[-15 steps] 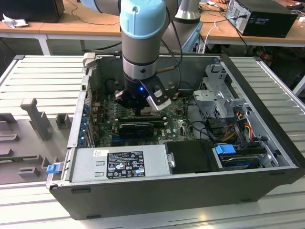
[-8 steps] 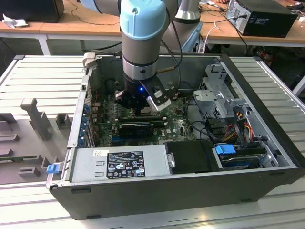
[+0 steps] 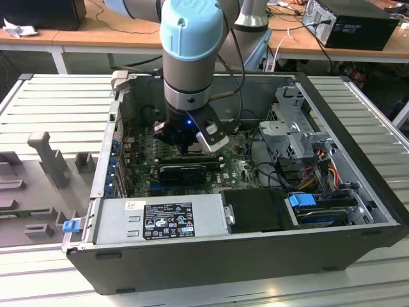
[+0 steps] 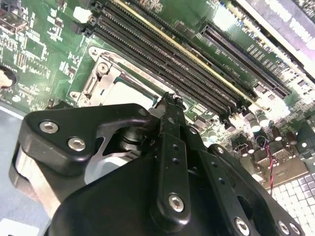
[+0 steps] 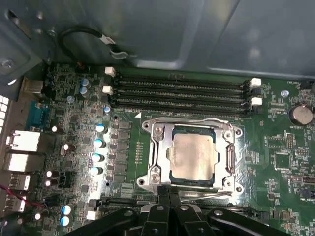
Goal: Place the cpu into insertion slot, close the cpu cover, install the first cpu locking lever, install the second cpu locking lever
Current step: 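Install the second cpu locking lever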
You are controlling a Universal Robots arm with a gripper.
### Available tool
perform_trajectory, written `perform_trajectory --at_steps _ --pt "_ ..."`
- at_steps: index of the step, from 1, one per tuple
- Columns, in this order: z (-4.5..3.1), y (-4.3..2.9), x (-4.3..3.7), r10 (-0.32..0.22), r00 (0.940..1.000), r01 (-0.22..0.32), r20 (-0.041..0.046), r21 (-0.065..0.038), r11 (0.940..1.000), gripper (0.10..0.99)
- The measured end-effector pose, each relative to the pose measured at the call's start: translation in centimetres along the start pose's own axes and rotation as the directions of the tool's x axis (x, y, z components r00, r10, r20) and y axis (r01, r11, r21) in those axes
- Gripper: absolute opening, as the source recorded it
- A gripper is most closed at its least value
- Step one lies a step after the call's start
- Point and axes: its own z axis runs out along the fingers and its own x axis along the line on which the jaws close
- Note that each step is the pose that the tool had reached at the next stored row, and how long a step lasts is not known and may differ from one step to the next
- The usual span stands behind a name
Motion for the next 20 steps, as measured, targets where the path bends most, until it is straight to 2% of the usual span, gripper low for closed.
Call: perform_trajectory --at_steps 2,6,9,15,17,20 --pt "-0.07 -0.38 0.11 0.000 1.0000 0.000 0.0014 -0.020 0.9998 0.106" --pt "-0.20 -1.09 0.40 0.000 1.0000 0.000 0.0030 -0.042 0.9991 0.106" --pt "-0.12 -1.43 0.70 0.000 1.0000 0.000 0.0033 -0.046 0.9989 0.106" --pt "1.14 -1.77 1.33 0.000 1.0000 0.001 0.0034 -0.051 0.9987 0.106" --pt "1.63 -1.89 1.52 -0.001 1.0000 0.001 0.0036 -0.056 0.9984 0.106" --pt "1.88 -1.94 1.77 -0.001 1.0000 0.001 0.0042 -0.066 0.9978 0.106"
